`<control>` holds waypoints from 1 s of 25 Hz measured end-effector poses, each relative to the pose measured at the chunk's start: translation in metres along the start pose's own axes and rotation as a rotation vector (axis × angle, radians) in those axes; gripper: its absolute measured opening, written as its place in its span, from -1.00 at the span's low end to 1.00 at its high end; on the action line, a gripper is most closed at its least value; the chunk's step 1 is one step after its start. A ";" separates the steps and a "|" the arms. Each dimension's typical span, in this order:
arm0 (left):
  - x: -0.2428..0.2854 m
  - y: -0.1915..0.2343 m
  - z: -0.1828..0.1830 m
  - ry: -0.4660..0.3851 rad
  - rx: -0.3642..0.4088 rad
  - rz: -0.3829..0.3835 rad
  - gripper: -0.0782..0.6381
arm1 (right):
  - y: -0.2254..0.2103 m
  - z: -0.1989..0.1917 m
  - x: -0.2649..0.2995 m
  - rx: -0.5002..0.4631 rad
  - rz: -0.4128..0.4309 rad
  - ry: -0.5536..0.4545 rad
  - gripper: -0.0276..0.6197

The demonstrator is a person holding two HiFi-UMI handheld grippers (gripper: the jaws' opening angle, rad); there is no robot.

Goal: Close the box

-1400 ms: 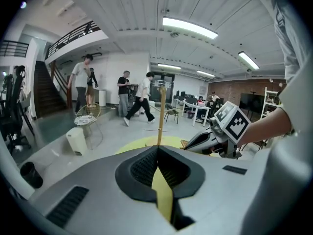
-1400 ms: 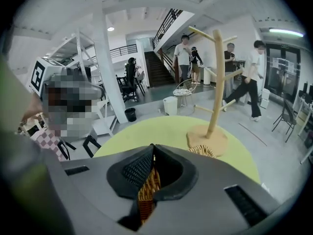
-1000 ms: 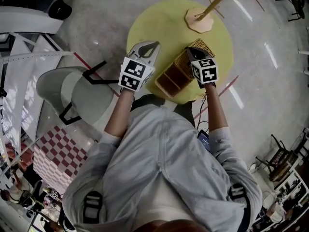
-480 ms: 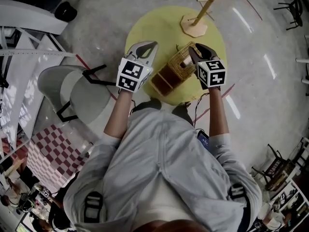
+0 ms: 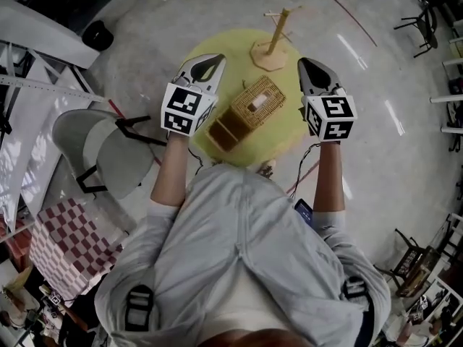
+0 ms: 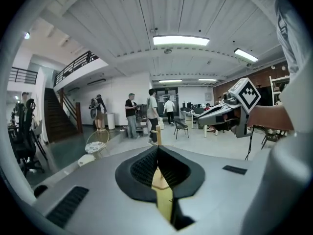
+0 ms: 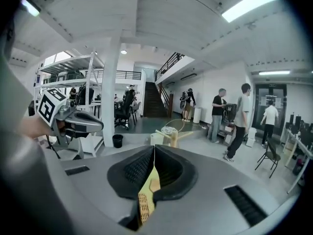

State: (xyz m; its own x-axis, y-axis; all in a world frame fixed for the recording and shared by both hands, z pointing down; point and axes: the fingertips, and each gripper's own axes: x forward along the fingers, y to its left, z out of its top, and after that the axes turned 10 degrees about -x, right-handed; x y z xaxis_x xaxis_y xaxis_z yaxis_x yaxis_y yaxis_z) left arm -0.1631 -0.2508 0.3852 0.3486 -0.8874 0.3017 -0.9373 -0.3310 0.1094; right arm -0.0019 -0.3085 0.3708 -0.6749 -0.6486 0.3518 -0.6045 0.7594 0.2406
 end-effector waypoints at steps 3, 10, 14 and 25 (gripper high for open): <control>-0.001 -0.011 0.028 -0.049 0.028 -0.001 -0.70 | -0.012 0.022 -0.021 -0.041 -0.030 -0.028 -0.84; -0.006 -0.039 0.085 -0.137 0.118 -0.014 -0.70 | -0.029 0.063 -0.058 -0.101 -0.079 -0.104 -0.84; -0.015 -0.055 0.107 -0.173 0.178 -0.019 -0.70 | -0.030 0.078 -0.071 -0.131 -0.083 -0.130 -0.84; -0.023 -0.079 0.116 -0.187 0.210 -0.031 -0.70 | -0.013 0.083 -0.084 -0.153 -0.042 -0.137 -0.84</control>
State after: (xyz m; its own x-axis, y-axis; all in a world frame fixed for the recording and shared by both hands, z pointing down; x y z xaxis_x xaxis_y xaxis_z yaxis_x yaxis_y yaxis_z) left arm -0.0971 -0.2411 0.2599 0.3901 -0.9130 0.1192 -0.9117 -0.4011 -0.0887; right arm 0.0278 -0.2681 0.2631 -0.7079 -0.6728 0.2148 -0.5689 0.7235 0.3910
